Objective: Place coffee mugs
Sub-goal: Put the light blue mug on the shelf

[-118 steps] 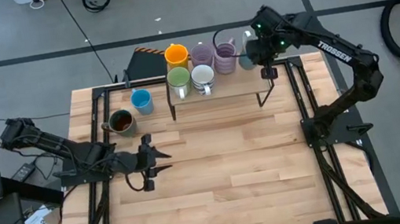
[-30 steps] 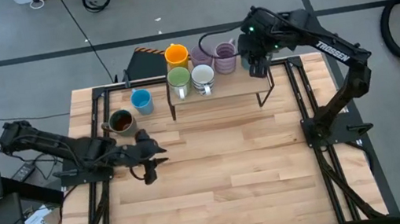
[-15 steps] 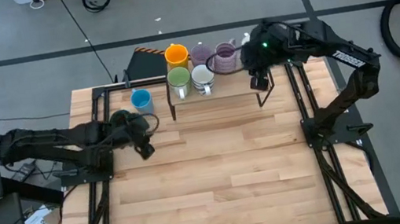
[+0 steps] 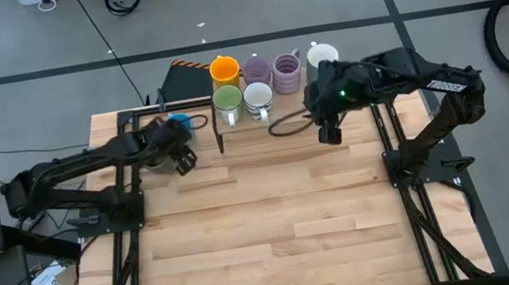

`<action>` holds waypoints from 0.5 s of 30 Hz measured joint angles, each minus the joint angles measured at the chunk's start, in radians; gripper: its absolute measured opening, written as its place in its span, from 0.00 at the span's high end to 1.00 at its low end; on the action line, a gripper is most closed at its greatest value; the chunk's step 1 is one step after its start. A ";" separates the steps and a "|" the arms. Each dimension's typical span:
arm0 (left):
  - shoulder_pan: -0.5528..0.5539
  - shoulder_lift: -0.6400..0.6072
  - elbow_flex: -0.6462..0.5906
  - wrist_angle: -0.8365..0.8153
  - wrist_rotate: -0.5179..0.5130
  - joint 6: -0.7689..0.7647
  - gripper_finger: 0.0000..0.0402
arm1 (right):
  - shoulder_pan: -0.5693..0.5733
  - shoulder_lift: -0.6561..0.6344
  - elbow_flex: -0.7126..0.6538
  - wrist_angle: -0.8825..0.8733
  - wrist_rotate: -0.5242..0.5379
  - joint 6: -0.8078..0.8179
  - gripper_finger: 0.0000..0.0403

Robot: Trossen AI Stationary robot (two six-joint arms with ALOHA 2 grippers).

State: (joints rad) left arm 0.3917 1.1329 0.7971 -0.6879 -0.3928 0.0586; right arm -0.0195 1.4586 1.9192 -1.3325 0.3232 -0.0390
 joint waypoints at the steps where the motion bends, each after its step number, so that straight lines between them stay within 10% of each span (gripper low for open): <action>1: 0.020 0.010 0.000 0.006 0.009 0.033 0.65 | 0.016 0.000 -0.003 0.004 0.002 0.008 0.60; 15: 0.263 0.093 0.000 0.142 0.236 0.242 0.65 | 0.193 0.000 -0.093 0.032 0.080 0.141 0.60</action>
State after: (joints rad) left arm 0.6543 1.2262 0.7971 -0.5455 -0.1564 0.3008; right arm 0.1731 1.4586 1.8265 -1.3007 0.4032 0.1017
